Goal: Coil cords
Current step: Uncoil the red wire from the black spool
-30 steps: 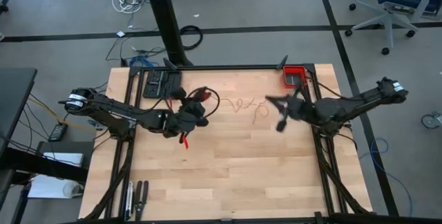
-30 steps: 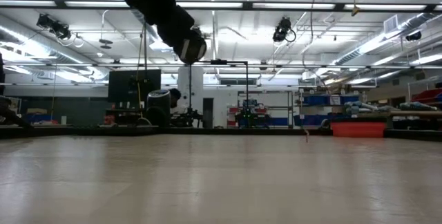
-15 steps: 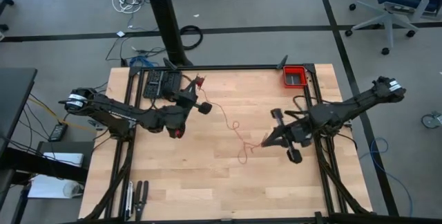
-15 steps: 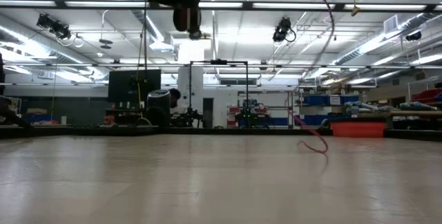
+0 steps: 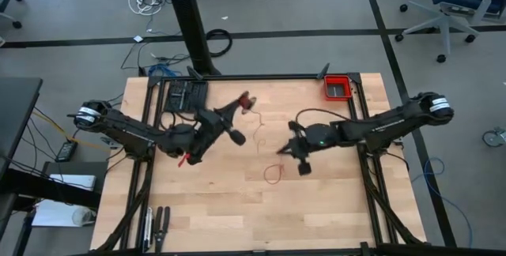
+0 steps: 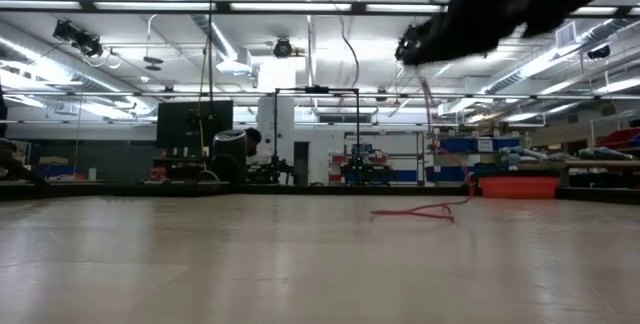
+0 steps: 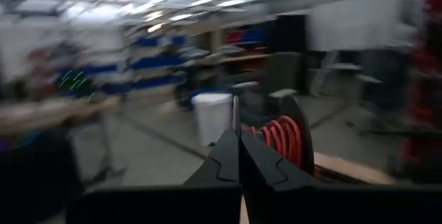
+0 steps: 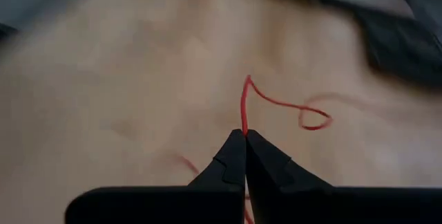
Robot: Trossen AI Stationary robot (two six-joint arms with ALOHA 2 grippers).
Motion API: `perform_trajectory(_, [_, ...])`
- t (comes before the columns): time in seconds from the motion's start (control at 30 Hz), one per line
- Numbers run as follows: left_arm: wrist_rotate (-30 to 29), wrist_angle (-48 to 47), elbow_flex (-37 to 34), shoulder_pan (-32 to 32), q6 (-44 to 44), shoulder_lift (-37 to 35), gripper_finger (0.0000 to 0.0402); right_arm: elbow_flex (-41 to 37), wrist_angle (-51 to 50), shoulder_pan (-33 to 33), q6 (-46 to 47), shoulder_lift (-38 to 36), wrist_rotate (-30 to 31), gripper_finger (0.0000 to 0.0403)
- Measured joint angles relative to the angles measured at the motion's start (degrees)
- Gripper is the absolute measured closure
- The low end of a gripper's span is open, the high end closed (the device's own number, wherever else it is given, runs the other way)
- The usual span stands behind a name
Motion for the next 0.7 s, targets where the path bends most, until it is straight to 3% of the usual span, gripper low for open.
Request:
perform_trajectory(0.07, [4.35, -2.89, 0.0, -0.84, 4.34, 0.0, 0.04, -0.01, -4.8, -2.15, 3.06, 0.3, 7.77, 0.0403])
perform_trajectory(0.17, [10.94, -8.61, 0.0, -2.0, 10.03, 0.0, 0.04, -0.02, -12.13, -5.28, 13.23, -0.55, 25.69, 0.0403])
perform_trajectory(0.23, [15.21, -12.55, 0.0, -2.57, 12.91, 0.0, 0.04, -0.02, -16.11, -7.1, 18.94, -2.62, 33.65, 0.0403])
perform_trajectory(0.33, [19.85, -19.25, 0.0, -3.15, 16.51, 0.0, 0.04, -0.02, -19.41, -8.38, 22.59, -6.34, 38.76, 0.0403])
perform_trajectory(0.5, [20.22, -28.26, 0.0, -3.73, 18.89, 0.0, 0.04, -0.02, -19.67, -7.19, 22.92, -13.23, 47.27, 0.0403])
perform_trajectory(0.7, [12.19, -36.63, 0.0, -3.81, 17.99, 0.0, 0.04, -0.02, -16.64, -1.39, 18.48, -21.78, 56.8, 0.0403])
